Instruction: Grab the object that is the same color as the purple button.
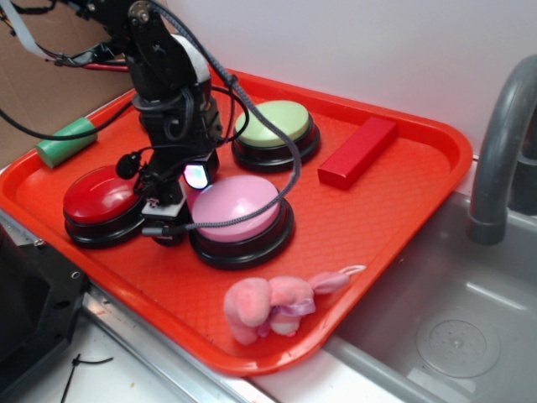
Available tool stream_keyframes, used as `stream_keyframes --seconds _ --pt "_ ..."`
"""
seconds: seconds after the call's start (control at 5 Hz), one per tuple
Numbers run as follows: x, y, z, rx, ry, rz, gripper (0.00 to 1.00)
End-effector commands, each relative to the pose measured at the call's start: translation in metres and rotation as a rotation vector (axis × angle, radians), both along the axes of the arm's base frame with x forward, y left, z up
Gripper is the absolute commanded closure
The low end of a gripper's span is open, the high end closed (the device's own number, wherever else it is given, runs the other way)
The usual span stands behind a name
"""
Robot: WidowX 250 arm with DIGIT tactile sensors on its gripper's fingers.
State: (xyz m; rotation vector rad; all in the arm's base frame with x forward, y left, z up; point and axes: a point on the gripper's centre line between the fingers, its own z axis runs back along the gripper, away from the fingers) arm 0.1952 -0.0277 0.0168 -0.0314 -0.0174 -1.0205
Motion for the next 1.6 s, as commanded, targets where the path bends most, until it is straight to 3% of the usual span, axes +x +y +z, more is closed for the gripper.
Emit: stream_keyframes --seconds 0.0,0.6,0.8,1.0,1.2,1.4 --pt "0.001 0.003 0.002 -0.003 -0.012 -0.01 1.0" --pt "0.005 0.006 0.017 -0.002 0.019 0.041 1.0" --pt "0.015 0.003 0.045 0.004 -0.002 0.143 1.0" --pt "0.026 -0.006 0.065 -0.042 0.029 0.253 1.0" --pt "0.03 -0.003 0.083 -0.03 0.015 0.463 1.0" --pt "0.041 0.013 0.113 0.024 0.014 0.695 1.0"
